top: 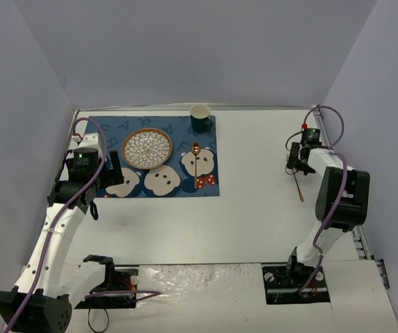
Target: Set the dinner table for one person
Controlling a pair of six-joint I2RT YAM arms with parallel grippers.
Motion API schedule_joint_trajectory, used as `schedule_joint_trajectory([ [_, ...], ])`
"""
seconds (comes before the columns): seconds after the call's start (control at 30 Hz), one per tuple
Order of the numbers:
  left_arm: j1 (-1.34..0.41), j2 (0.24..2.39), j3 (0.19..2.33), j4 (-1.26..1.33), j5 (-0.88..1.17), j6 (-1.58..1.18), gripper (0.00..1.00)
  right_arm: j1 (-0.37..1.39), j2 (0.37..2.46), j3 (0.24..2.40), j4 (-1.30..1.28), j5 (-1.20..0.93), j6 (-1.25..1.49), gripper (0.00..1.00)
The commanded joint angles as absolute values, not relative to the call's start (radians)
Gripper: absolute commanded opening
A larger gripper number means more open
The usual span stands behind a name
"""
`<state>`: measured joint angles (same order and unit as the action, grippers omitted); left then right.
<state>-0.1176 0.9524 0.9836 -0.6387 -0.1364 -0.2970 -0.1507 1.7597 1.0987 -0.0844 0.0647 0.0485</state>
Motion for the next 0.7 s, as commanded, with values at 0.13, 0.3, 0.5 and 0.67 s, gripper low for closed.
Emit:
schedule_joint_trajectory([
  [0.13,-0.123,0.942,1.040,-0.617,-0.160,-0.305,0.97,-0.159,1.832,1.084,-0.027,0.017,0.011,0.41],
  [0.3,-0.123,0.945,1.040,-0.617,-0.160,-0.307,0.97,-0.157,1.849,1.085,-0.022,0.017,0.011,0.34],
  [0.5,-0.123,0.948,1.040,-0.617,-0.162,-0.306,0.97,-0.156,1.867,1.078,-0.023,0.001,0.011,0.25],
  [0.67,-0.123,0.952,1.037,-0.614,-0.156,-0.305,0.97,-0.156,1.877,1.075,-0.023,-0.065,0.019,0.04],
])
